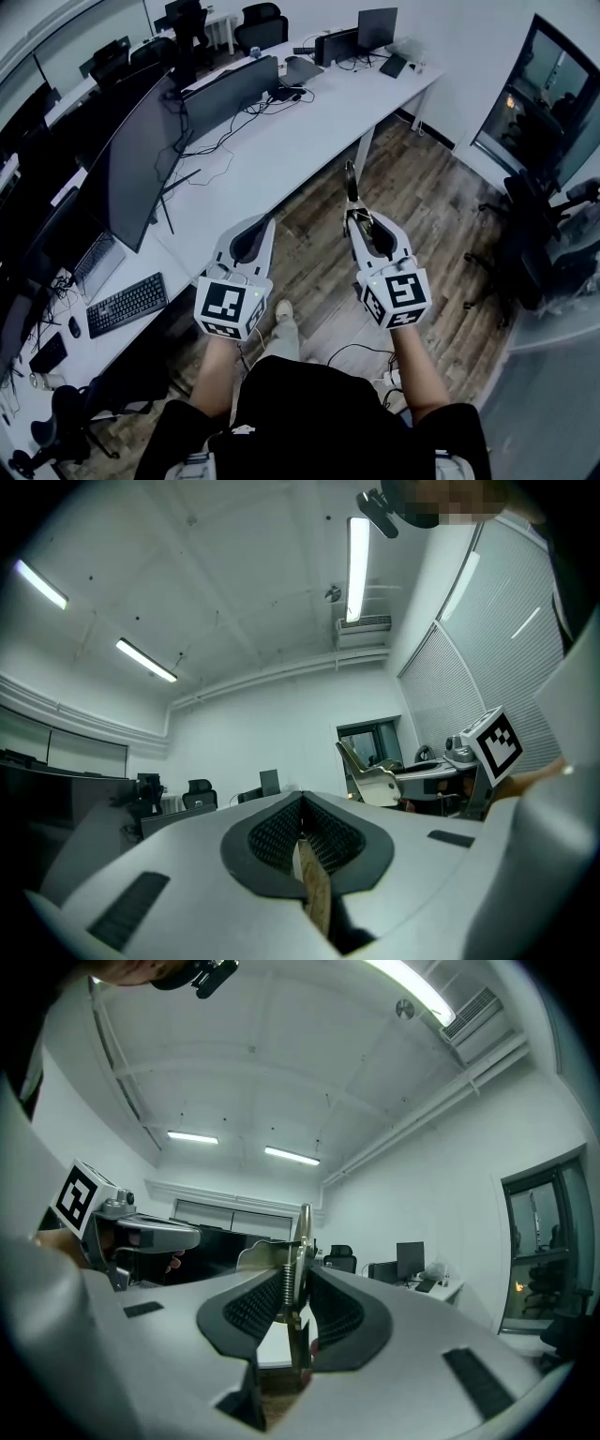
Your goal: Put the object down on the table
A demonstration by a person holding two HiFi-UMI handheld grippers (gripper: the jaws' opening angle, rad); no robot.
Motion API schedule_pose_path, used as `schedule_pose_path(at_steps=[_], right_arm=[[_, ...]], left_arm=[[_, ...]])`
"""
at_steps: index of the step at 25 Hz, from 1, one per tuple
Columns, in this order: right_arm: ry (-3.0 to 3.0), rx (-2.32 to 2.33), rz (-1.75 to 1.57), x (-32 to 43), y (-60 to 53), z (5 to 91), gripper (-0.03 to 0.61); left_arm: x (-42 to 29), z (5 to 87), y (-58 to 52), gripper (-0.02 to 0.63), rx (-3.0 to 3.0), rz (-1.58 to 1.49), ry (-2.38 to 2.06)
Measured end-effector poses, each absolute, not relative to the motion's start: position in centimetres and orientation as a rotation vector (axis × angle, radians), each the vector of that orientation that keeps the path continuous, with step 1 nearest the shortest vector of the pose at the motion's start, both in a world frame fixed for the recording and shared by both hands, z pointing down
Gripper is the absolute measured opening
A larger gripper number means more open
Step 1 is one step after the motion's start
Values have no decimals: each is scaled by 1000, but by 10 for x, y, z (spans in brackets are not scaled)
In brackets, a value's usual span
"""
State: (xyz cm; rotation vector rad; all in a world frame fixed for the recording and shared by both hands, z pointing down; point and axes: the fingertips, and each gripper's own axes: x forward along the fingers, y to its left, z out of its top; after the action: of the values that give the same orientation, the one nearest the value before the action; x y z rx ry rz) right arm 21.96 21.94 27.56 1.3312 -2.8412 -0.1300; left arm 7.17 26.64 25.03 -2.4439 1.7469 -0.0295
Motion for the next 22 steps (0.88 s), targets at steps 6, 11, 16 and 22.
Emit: schedule_pose_path(at_steps=[6, 11, 16, 22], right_arm=[[-2822, 1333, -139, 219, 190, 280, 100], [-2819, 1330, -131, 208, 159, 283, 100], [-2818, 1331, -111, 191, 120, 288, 100], [-2819, 1330, -102, 167, 70, 285, 100]], left_arm=[[71, 255, 236, 14, -2457, -27, 1737], [61, 258, 202, 14, -2466, -31, 1737], [45, 262, 163, 14, -2477, -40, 1733], [21, 259, 113, 14, -2479, -35, 1739]])
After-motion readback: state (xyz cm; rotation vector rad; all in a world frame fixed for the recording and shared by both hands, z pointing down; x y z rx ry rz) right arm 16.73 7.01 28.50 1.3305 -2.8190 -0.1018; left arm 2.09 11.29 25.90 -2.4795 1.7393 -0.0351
